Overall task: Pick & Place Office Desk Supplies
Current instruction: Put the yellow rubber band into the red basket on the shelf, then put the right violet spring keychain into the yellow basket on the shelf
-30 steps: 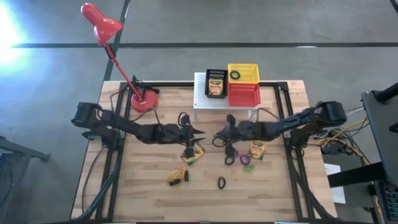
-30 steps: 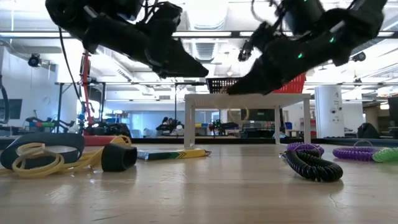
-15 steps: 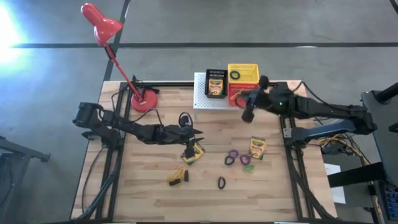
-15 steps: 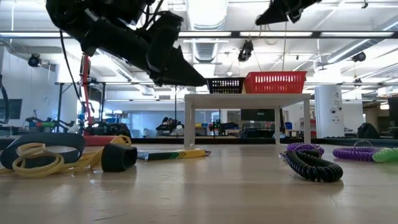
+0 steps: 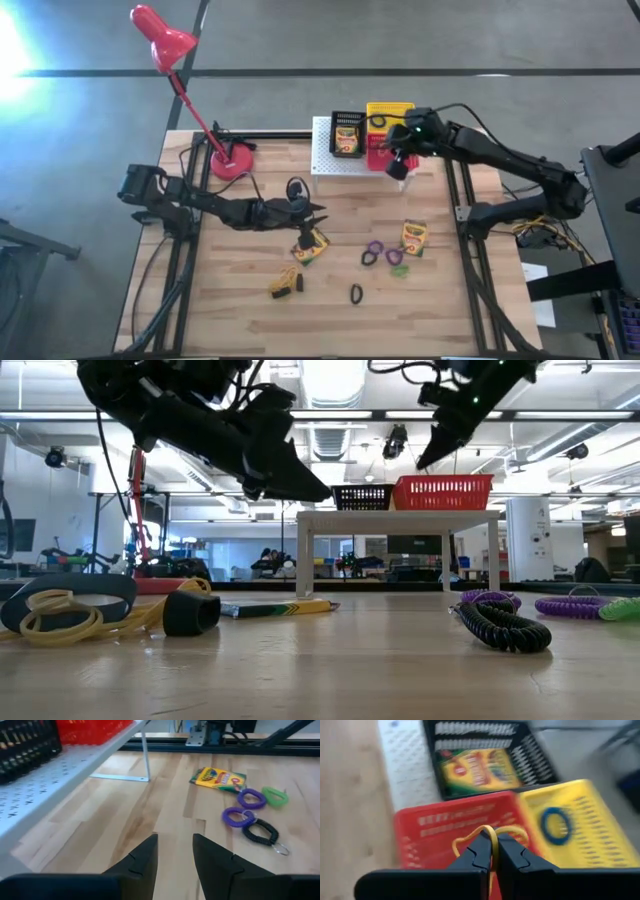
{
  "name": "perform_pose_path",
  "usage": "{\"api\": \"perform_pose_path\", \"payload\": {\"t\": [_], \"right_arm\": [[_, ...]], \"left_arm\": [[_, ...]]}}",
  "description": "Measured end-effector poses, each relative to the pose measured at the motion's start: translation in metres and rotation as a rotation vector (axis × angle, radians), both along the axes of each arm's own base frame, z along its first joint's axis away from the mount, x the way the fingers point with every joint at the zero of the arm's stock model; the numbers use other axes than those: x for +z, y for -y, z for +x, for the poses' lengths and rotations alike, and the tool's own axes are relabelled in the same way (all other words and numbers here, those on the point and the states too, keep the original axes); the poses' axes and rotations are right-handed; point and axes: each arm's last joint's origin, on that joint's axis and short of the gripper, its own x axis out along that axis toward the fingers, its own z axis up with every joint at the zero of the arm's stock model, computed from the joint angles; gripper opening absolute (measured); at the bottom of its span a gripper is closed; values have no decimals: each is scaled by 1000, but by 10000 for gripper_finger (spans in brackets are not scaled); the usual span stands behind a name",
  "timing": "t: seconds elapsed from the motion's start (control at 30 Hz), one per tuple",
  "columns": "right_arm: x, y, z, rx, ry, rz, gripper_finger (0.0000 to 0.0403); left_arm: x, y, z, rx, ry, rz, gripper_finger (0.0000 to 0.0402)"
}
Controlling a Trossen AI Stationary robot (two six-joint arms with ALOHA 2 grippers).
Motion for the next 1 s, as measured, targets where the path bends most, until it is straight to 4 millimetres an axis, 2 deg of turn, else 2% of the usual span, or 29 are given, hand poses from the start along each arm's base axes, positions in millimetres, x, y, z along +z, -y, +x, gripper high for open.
{"api": "perform_pose_path", "payload": {"t": [0.17,0.4,0.57,0.67,0.77,0.83,1.0], "right_arm": [[4,10,5,-19,-51,52,19],[32,18,-1,-51,-164,139,92],[54,10,-9,-79,-155,171,140],[58,-6,-15,-22,-65,202,154],[46,-29,-16,151,44,254,157],[30,-48,-14,273,112,292,155],[-27,-100,-11,474,169,349,147]], "left_arm": [[0,-1,0,2,-1,3,126],[0,-1,0,5,1,-2,126],[0,-1,0,7,2,-4,126],[0,-1,0,14,6,-20,126],[0,-1,0,17,9,-27,126],[0,-1,0,17,9,-27,126],[0,-1,0,17,9,-27,126]]}}
